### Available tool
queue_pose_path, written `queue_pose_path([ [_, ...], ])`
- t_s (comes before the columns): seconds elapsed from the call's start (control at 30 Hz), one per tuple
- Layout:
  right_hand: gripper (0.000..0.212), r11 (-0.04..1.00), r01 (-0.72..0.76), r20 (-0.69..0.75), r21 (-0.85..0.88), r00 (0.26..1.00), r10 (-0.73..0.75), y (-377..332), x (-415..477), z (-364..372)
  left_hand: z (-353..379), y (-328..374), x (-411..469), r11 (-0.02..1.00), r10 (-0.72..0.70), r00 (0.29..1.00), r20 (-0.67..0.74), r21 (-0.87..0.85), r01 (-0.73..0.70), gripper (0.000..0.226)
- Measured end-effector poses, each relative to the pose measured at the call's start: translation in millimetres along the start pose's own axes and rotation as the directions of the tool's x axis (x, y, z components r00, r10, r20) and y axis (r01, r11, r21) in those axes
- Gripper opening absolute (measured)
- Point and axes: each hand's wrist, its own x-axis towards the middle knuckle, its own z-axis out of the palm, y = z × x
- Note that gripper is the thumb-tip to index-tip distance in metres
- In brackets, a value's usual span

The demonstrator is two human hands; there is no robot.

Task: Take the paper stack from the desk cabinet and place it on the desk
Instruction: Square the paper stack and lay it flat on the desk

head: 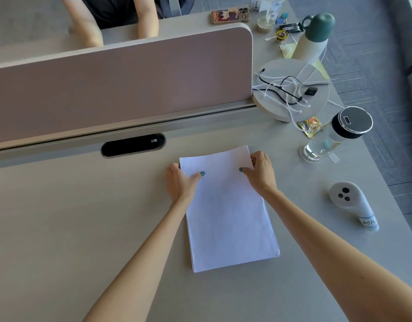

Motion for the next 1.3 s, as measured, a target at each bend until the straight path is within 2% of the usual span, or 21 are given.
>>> queue_pose_path([
  [0.13,0.044,0.998,0.058,-0.018,0.015,0.998,-0.058,11.4,-17.9,-7.2,-4.9,-6.6,-16.2,0.978,0.033,0.999,-0.014,-0.206,-0.035,0.059],
  [0.23,0.043,0.997,0.058,0.033,0.045,0.998,-0.059,22.2,-39.4,-13.2,-13.7,-13.8,-38.2,0.913,-0.019,0.999,0.033,-0.407,0.031,0.056],
  [0.3,0.040,0.996,0.066,0.066,0.068,0.995,-0.070,30.4,-57.4,-16.9,-19.2,-21.7,-58.4,0.885,-0.034,0.998,0.059,-0.462,0.058,0.051],
  [0.53,0.043,0.990,0.097,0.132,0.099,0.985,-0.110,60.1,-115.9,-25.3,-22.4,-60.3,-122.7,0.847,-0.041,0.992,0.116,-0.522,0.096,0.040],
  [0.8,0.053,0.990,0.095,0.163,0.105,0.980,-0.111,86.9,-170.9,-30.3,-22.0,-81.3,-181.7,0.816,-0.080,0.985,0.151,-0.558,0.152,0.041],
  [1.0,0.061,0.989,0.134,0.197,0.066,0.970,-0.144,85.8,-180.0,-29.3,-18.3,-84.8,-189.3,0.814,-0.092,0.985,0.144,-0.560,0.158,0.043],
  [1.17,0.068,0.987,0.163,0.232,0.014,0.959,-0.161,87.4,-182.9,-24.1,-16.5,-82.7,-196.0,0.814,-0.036,0.980,0.198,-0.563,0.143,0.047],
  [1.3,0.064,0.982,0.191,0.235,-0.003,0.954,-0.185,87.4,-182.0,-25.6,-18.2,-85.2,-192.7,0.828,-0.035,0.985,0.168,-0.547,0.123,0.043],
])
